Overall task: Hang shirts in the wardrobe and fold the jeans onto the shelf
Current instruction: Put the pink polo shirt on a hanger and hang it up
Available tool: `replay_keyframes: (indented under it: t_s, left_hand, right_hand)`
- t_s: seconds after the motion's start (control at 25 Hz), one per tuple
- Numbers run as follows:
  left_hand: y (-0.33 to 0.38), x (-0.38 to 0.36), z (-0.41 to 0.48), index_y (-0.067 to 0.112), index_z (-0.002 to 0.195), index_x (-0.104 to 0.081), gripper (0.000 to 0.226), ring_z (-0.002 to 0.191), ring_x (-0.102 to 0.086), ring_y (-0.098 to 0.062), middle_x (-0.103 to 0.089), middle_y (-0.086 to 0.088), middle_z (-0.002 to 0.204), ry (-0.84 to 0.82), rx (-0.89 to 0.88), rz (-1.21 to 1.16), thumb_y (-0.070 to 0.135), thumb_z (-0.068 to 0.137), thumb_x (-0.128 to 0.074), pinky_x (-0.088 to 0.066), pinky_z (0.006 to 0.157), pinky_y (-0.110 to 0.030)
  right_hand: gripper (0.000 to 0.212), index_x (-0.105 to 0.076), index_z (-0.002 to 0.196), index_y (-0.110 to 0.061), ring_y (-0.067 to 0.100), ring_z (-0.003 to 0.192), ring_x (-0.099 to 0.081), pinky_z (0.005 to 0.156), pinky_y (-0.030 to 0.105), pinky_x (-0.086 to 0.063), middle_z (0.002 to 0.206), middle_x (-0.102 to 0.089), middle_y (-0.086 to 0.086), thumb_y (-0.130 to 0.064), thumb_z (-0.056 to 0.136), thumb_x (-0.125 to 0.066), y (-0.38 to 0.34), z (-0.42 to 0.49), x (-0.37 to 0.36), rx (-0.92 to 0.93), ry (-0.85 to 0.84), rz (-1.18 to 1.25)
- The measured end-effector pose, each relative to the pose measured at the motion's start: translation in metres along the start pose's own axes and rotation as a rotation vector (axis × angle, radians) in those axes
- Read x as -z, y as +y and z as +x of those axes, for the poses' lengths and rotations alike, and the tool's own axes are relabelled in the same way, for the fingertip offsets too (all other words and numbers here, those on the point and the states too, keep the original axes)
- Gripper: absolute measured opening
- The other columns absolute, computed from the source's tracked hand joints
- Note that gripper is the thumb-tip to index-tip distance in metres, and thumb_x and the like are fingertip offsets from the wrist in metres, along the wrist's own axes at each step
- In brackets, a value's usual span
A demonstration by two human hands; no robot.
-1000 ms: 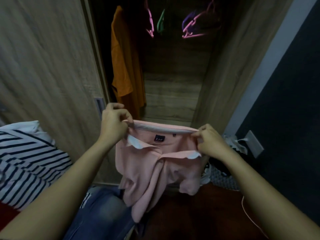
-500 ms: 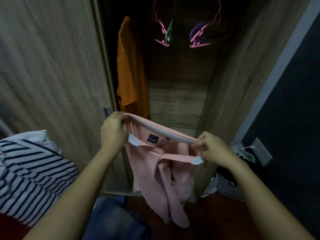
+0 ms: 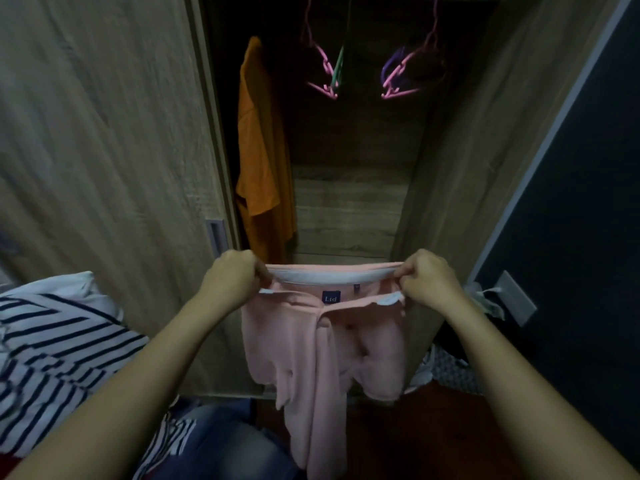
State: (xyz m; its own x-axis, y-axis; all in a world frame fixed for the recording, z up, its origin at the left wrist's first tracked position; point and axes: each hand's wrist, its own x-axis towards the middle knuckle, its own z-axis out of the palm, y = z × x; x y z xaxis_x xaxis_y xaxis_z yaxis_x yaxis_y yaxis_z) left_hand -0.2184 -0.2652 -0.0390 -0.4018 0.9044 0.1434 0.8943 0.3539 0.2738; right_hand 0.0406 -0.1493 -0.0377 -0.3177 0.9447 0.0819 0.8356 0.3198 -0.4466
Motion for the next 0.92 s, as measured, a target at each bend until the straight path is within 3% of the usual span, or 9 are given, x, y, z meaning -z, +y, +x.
replay_keyframes:
  t_s: [0.16,0.32,0.52,0.64,0.76,0.84,0.92]
  left_hand:
    - [-0.019,-0.002,0.014,0.015,0.105,-0.067,0.033,0.094,-0.057,-0.037,-0.054,-0.012,0.098,0.089,-0.059,-0.008,0.008,0.075,-0.056,-0.043,0.067,-0.036]
    - [-0.012,-0.005,0.022,0.007,0.109,-0.066,0.034,0.097,-0.056,-0.038,-0.055,-0.018,0.103,0.133,0.018,-0.113,0.010,0.076,-0.062,-0.043,0.076,-0.037]
    - [-0.015,0.001,0.053,0.009,0.105,-0.069,0.028,0.097,-0.058,-0.035,-0.060,-0.017,0.109,0.215,0.011,-0.157,0.017,0.080,-0.060,-0.045,0.077,-0.037]
    - [0.009,0.015,0.092,0.011,0.096,-0.070,0.018,0.104,-0.055,-0.030,-0.055,-0.013,0.114,0.374,-0.125,-0.231,0.018,0.082,-0.061,-0.044,0.085,-0.038]
    - [0.054,0.058,0.158,0.014,0.106,-0.067,0.022,0.098,-0.059,-0.020,-0.062,-0.008,0.112,0.400,-0.084,-0.583,0.022,0.090,-0.055,-0.049,0.084,-0.032]
    - [0.081,0.082,0.209,0.011,0.114,-0.063,0.027,0.086,-0.062,-0.015,-0.065,-0.006,0.104,0.267,-0.035,-0.953,0.022,0.095,-0.048,-0.052,0.070,-0.025]
    - [0.099,0.094,0.256,0.007,0.118,-0.059,0.030,0.078,-0.059,-0.012,-0.062,-0.004,0.094,0.190,0.035,-1.218,0.025,0.098,-0.044,-0.051,0.070,-0.022]
  right_hand:
    - [0.033,-0.076,0.090,-0.020,0.022,0.109,-0.057,0.089,0.026,-0.043,0.114,-0.063,-0.002,0.001,0.077,-0.054,-0.013,0.005,0.001,0.099,-0.005,-0.020]
    - [0.043,-0.073,0.101,-0.017,0.019,0.107,-0.060,0.089,0.022,-0.045,0.118,-0.066,0.000,0.006,0.076,-0.048,-0.023,0.017,-0.010,0.068,-0.120,0.031]
    - [0.036,-0.067,0.113,-0.007,0.012,0.076,-0.061,0.059,0.010,-0.046,0.103,-0.070,0.012,0.001,0.086,-0.044,-0.049,0.040,0.010,-0.012,-0.108,0.399]
    - [0.035,-0.070,0.107,-0.009,0.013,0.087,-0.062,0.076,0.022,-0.048,0.098,-0.069,0.007,0.000,0.080,-0.049,-0.070,0.061,0.020,0.071,-0.042,0.350]
    - [0.036,-0.071,0.104,-0.010,0.018,0.097,-0.063,0.081,0.027,-0.047,0.099,-0.070,0.007,0.000,0.078,-0.049,-0.084,0.086,0.035,0.144,-0.017,0.311]
    - [0.034,-0.070,0.108,-0.009,0.012,0.096,-0.059,0.085,0.027,-0.046,0.096,-0.064,0.000,-0.001,0.081,-0.050,-0.084,0.099,0.053,0.173,0.045,0.343]
    - [0.035,-0.067,0.114,-0.011,0.013,0.100,-0.058,0.089,0.029,-0.048,0.099,-0.059,-0.004,-0.004,0.083,-0.051,-0.081,0.112,0.071,0.198,0.100,0.377]
